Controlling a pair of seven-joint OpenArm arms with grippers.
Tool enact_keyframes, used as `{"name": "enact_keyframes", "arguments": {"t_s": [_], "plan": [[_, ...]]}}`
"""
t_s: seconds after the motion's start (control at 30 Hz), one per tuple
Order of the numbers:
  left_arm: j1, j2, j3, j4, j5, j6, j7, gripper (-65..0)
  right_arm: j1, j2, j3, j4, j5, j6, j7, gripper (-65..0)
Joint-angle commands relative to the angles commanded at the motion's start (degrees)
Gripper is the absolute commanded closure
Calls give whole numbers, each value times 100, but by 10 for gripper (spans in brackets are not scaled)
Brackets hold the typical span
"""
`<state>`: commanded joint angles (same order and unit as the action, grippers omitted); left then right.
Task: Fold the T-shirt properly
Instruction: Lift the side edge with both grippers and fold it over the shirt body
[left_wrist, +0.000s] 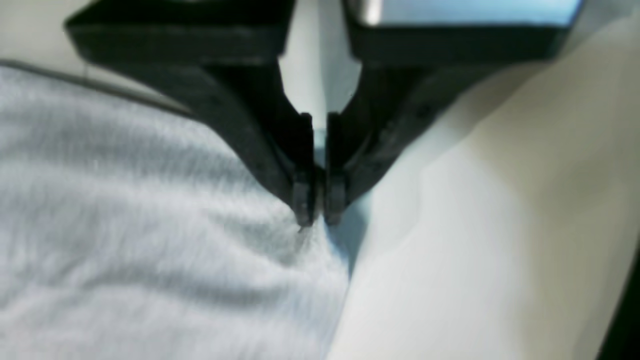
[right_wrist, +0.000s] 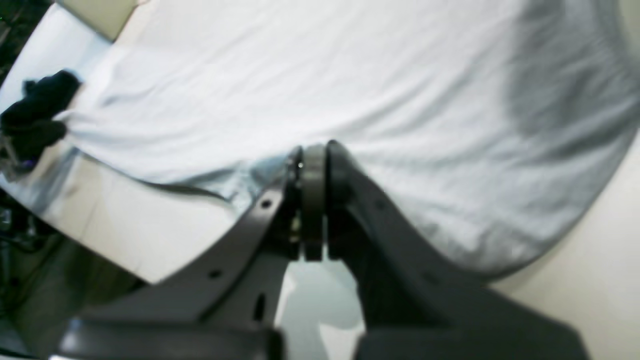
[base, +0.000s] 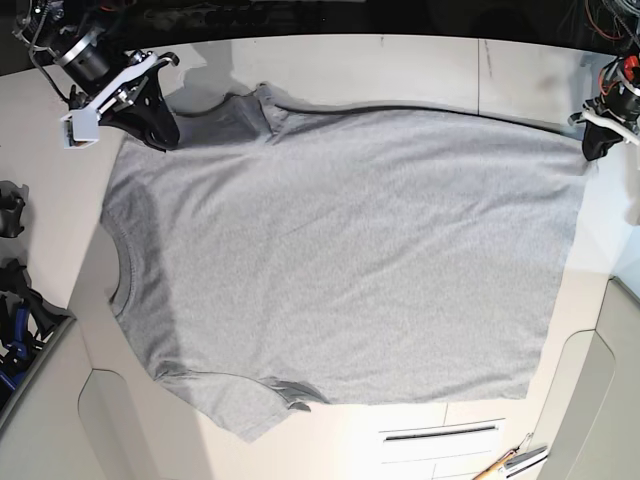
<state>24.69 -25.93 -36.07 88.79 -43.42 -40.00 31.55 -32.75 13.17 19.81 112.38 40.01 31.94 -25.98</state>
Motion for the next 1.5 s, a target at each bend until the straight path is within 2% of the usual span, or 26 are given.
{"name": "enact_keyframes", "arguments": {"t_s": [0.23,0.33,0.43,0.57,0.63,0.7,0.77,0.83,0.9,1.2,1.43,1.5], "plan": [[-520,2,2,-2,26,0,-4,0,872,2,0,-11,-129,2,0,0],[-756,4,55,-4,267,0,-7,0,1357,7,0,-120,-422,2,-50,0],[-1027,4,55,-24,319,0,-9,0,1797,15,-2,-474,-422,4,-289,0],[-1523,2,85,-321,686,0,-205,0,2516,15,-7,-1346,-422,7,-299,0],[-1665,2,238,-575,822,0,-376,0,2778,15,-7,-1679,-424,20,-297,0],[-1805,7,470,-817,876,0,-437,0,2992,13,-13,-1945,-422,133,-297,0],[-2026,11,658,-1032,916,0,-527,0,3237,11,-39,-2159,-424,131,-297,0],[-2275,7,780,-1167,1187,0,-680,0,3445,13,-44,-2350,-435,131,-297,0],[-2474,2,841,-1292,1360,0,-710,0,3567,13,-44,-2496,-542,131,-297,0],[-2852,20,1272,-1912,1377,0,-745,0,3895,11,-44,-3318,-575,131,-251,0],[-2885,101,1318,-2087,1519,38,-1019,-4,3906,-4,-44,-3766,-575,129,-37,0],[-2885,101,1318,-2087,1517,38,-1036,-92,3893,0,-44,-3773,-577,127,-37,-148]]}}
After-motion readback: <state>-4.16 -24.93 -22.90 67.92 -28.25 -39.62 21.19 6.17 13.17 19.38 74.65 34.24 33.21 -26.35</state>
